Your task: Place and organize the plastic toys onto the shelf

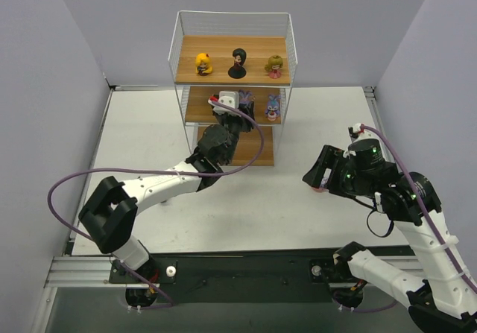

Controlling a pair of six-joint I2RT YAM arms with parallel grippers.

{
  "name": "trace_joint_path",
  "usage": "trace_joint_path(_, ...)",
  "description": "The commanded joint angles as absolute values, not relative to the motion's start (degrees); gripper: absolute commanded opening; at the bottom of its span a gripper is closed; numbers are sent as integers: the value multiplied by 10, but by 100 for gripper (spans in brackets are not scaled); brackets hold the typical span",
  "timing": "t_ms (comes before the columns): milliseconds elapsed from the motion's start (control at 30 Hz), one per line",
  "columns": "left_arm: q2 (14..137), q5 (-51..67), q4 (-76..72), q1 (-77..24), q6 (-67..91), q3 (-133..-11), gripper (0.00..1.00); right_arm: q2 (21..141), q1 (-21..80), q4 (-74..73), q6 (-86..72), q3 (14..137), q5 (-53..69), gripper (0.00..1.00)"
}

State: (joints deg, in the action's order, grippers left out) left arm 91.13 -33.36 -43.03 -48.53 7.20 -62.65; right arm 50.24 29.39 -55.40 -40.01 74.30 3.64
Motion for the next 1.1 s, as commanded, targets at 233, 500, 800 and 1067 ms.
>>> trace_joint_path(233, 957, -335, -537, -478, 49, -640, 2, 490, 286, -598, -398, 738, 45, 68)
trace_joint_path(500, 966, -351, -553, -477, 49, -623, 12, 488, 284, -611, -396, 735, 46, 68)
trace_joint_path(800, 963, -341, -557, -477, 55, -601, 37, 490, 283, -618, -397, 737, 47, 68)
trace_joint_path(1067, 966, -329, -538, -478, 55, -604, 55, 489, 283, -618, -399, 731, 47, 68)
